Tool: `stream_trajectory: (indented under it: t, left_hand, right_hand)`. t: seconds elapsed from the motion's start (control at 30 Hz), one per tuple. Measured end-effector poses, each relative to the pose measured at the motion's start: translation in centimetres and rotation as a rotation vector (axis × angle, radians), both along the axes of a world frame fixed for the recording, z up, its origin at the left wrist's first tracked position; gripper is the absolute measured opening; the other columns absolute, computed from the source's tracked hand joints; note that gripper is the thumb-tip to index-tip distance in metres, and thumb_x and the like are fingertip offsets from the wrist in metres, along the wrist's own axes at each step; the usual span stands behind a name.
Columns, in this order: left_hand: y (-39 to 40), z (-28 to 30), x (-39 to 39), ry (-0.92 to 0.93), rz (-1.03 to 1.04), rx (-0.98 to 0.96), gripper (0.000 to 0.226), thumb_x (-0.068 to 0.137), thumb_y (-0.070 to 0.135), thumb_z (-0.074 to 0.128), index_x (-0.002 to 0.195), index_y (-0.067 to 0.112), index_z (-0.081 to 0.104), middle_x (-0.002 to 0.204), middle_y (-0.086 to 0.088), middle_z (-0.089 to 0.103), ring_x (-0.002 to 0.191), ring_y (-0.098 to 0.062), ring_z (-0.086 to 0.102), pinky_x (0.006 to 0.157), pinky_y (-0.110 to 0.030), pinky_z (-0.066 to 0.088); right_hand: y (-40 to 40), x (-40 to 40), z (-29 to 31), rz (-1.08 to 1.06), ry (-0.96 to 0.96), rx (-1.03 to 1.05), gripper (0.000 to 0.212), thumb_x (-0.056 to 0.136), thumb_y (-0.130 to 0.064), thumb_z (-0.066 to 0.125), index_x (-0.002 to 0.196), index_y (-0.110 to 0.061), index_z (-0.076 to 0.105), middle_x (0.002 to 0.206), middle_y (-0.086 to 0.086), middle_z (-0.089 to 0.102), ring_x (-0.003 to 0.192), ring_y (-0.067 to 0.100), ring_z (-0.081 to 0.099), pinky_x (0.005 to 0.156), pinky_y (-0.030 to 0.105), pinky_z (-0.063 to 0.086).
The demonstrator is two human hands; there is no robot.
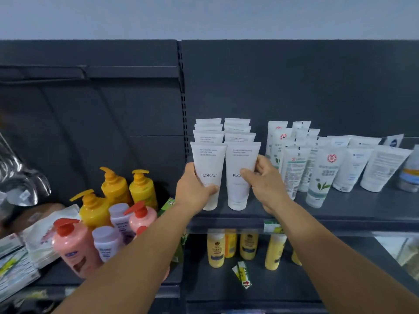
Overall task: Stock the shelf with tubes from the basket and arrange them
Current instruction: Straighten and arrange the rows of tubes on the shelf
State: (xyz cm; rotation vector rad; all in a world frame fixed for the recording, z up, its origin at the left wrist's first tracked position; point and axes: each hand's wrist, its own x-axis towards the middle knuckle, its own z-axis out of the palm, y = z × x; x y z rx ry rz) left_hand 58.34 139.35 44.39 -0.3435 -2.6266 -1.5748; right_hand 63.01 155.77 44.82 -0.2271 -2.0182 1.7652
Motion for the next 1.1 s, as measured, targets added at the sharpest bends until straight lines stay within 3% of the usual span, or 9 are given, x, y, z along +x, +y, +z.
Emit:
stream_trajectory:
  t: [0.13,0.3,0.4,0.47,0.6,0.7,0.83,0.97,1.1]
  left_hand:
    - [-0.1,0.2,0.0,0.011,-0.028,-0.036,0.078,0.071,0.018,0.081,0.131,0.019,0.033,0.126,-0.001,0.053,0.111,-0.019,0.054,0.093,-0.033,0.046]
    - [-1.0,3.2,0.2,0.175,-0.056,-0.061,0.113,0.064,0.021,0.087,0.148,0.029,0.012,0.144,-0.003,0.03,0.131,-0.02,0.038,0.109,-0.039,0.037]
    - [-1.7,5.5,-0.3,0.347,-0.084,-0.275,0.092,0.077,0.027,0.078,0.148,0.025,0.021,0.148,-0.001,0.024,0.137,-0.02,0.023,0.11,-0.033,0.027]
    - [-2.0,6.7,-1.2,0.424,-0.141,-0.432,0.062,0.086,0.029,0.067,0.142,0.021,0.04,0.144,0.0,0.036,0.135,-0.022,0.025,0.11,-0.031,0.026]
    - [-1.9,8.8,-2.4,0.39,-0.206,-0.547,0.026,0.093,0.025,0.054,0.115,0.017,0.065,0.115,0.001,0.064,0.114,-0.022,0.053,0.091,-0.033,0.045]
    - [-1.6,10.1,-2.7,0.351,-0.209,-0.565,0.021,0.093,0.024,0.056,0.105,0.017,0.071,0.106,0.003,0.069,0.097,-0.018,0.063,0.083,-0.032,0.053]
    - [-1.4,10.6,-3.1,0.356,-0.214,-0.582,0.016,0.091,0.023,0.062,0.1,0.016,0.074,0.102,0.003,0.071,0.093,-0.016,0.064,0.085,-0.031,0.054]
    - [-1.2,10.7,-2.9,0.366,-0.201,-0.602,0.018,0.091,0.023,0.062,0.1,0.014,0.075,0.1,0.002,0.071,0.09,-0.016,0.064,0.081,-0.029,0.053]
    - [-1.1,11.0,-2.7,0.356,-0.196,-0.619,0.018,0.091,0.023,0.062,0.099,0.012,0.075,0.099,0.0,0.072,0.091,-0.02,0.066,0.084,-0.033,0.054]
  right_hand:
    - [0.4,-0.3,0.5,-0.017,-0.057,0.134,0.046,0.088,-0.01,0.064,0.129,-0.022,0.047,0.12,-0.009,0.061,0.109,0.011,0.06,0.099,0.037,0.049]
    - [0.2,0.1,2.8,-0.114,-0.024,0.441,0.066,0.079,-0.021,0.069,0.135,-0.031,0.036,0.132,-0.005,0.051,0.118,0.015,0.053,0.098,0.045,0.048]
    - [-0.1,0.2,4.8,-0.147,-0.006,0.654,0.066,0.085,-0.019,0.066,0.142,-0.024,0.034,0.143,0.0,0.042,0.129,0.016,0.042,0.105,0.035,0.038]
    - [-0.3,0.1,6.0,-0.147,-0.024,0.809,0.055,0.088,-0.02,0.063,0.139,-0.02,0.043,0.142,0.001,0.044,0.13,0.019,0.041,0.104,0.03,0.034]
    - [-0.4,-0.4,8.0,-0.11,-0.158,0.969,0.035,0.091,-0.022,0.059,0.126,-0.019,0.059,0.132,-0.001,0.056,0.122,0.02,0.049,0.097,0.031,0.04]
    - [-0.3,-0.5,8.9,-0.095,-0.2,0.94,0.027,0.091,-0.019,0.057,0.117,-0.018,0.065,0.121,-0.002,0.064,0.11,0.019,0.058,0.086,0.029,0.045]
    - [0.1,-0.8,9.4,-0.052,-0.218,0.939,0.017,0.089,-0.013,0.056,0.094,-0.012,0.072,0.088,0.001,0.07,0.075,0.018,0.058,0.065,0.03,0.047]
    - [0.7,-0.9,9.6,-0.032,-0.221,0.957,0.038,0.088,-0.01,0.055,0.052,-0.022,0.049,0.052,-0.008,0.045,0.051,0.012,0.04,0.049,0.025,0.031]
    - [1.2,-1.0,9.6,-0.014,-0.215,0.971,0.039,0.087,-0.009,0.054,0.051,-0.014,0.039,0.05,-0.001,0.035,0.051,0.015,0.03,0.048,0.026,0.025]
